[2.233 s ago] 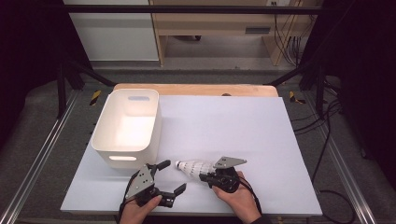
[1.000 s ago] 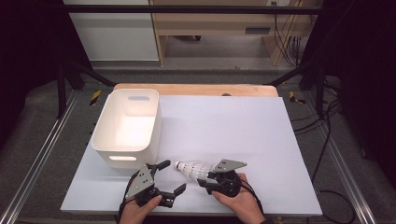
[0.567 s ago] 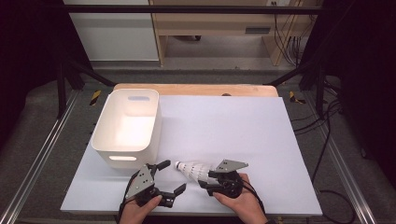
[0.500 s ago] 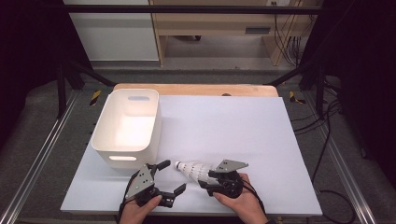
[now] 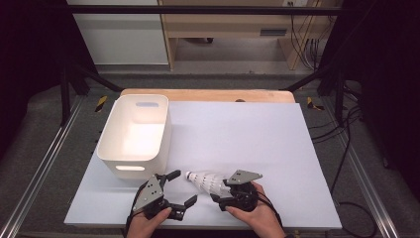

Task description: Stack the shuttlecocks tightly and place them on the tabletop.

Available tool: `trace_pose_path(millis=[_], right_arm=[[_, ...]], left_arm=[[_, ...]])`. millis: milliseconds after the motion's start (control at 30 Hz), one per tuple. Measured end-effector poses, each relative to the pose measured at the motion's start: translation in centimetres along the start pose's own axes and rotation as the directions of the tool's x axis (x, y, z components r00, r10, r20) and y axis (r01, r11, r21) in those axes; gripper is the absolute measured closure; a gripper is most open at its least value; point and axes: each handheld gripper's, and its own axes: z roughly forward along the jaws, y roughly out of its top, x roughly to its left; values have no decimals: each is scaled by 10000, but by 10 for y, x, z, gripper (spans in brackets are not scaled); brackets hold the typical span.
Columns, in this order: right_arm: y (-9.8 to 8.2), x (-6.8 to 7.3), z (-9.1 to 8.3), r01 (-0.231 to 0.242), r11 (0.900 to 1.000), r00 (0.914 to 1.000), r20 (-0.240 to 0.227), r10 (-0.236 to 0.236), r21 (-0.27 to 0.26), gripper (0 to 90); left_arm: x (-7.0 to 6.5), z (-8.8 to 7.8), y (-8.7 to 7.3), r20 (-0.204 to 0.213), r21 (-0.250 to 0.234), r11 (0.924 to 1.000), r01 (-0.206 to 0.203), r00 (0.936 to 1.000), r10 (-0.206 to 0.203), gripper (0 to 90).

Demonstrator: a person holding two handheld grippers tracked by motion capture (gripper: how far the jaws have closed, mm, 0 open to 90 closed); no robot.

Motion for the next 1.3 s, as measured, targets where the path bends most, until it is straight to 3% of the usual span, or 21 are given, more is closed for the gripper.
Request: trace_pose_path(millis=[567,867,1067,1300], right_arm=[[-1,-4,-11,13,10000,9989,465,-15,52,172],[0,-9,-20,-31,10000,9982,594,32,-5,141],[-1,-20,-35,-282,9991,9958,863,308,-311,123],[-3,-39,-50,-645,9914,9886,1285,791,-1138,108]], left_arm=[[1,-1,0,-44,-9,10000,19,10000,-19,42],[2,-2,0,-99,-18,10000,58,9999,-58,42],[4,-2,0,-111,-49,9999,122,9999,-123,41],[3,-2,0,-170,-34,9999,99,9998,-99,42]])
